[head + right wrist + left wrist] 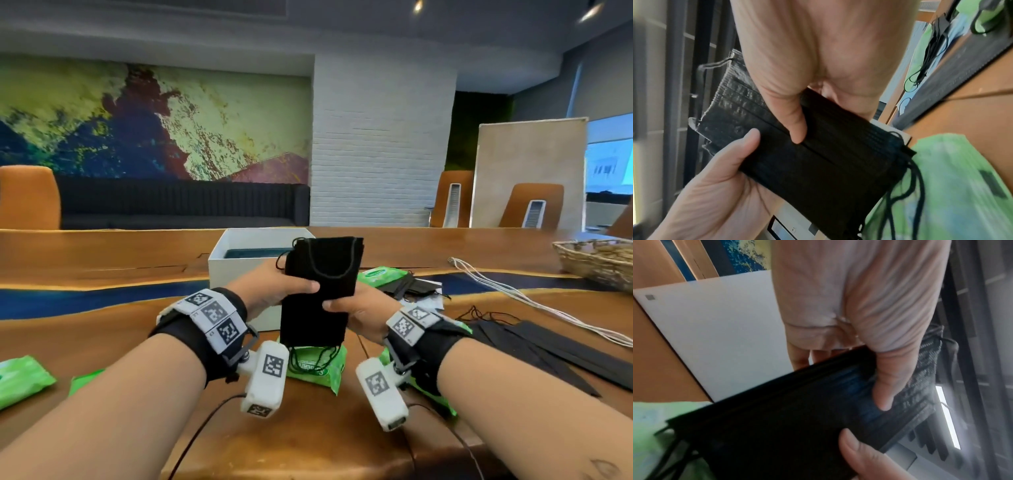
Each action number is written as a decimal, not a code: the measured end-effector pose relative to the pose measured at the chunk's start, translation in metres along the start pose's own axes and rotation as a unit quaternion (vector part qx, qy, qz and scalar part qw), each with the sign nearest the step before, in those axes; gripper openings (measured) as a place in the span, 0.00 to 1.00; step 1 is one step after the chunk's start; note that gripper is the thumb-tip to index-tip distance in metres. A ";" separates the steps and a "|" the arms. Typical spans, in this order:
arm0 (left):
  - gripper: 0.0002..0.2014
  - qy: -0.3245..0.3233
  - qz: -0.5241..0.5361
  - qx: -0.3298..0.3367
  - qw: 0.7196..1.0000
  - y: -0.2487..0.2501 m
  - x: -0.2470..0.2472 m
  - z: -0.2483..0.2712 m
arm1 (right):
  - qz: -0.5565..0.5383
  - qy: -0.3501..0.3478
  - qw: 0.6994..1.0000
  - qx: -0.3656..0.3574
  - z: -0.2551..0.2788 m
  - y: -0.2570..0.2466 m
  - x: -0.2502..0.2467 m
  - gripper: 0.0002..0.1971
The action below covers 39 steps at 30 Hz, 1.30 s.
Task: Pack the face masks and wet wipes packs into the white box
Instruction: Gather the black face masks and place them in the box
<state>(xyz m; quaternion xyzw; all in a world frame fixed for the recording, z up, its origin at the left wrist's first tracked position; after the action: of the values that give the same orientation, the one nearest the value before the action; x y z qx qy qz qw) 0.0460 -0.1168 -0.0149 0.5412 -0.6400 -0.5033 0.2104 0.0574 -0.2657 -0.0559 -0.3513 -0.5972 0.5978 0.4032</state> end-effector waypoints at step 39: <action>0.13 0.336 0.174 -0.035 0.925 0.019 -0.071 0.006 | 0.088 0.018 0.996 0.010 -0.024 -0.033 0.034 0.12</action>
<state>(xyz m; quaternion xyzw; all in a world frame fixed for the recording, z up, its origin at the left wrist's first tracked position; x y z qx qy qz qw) 0.0548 -0.0514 0.0192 0.5509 -0.5981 -0.2697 0.5158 0.0669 -0.2263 -0.0217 -0.4090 -0.5505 0.6304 0.3636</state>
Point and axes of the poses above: each hand's wrist, its own z-axis away from the middle knuckle, its own x-axis out of the palm, y = z × x, the point moved 4 cm from there along -z, towards the middle knuckle, and after that the axes turned 12 degrees about x, right-handed, at the moved point
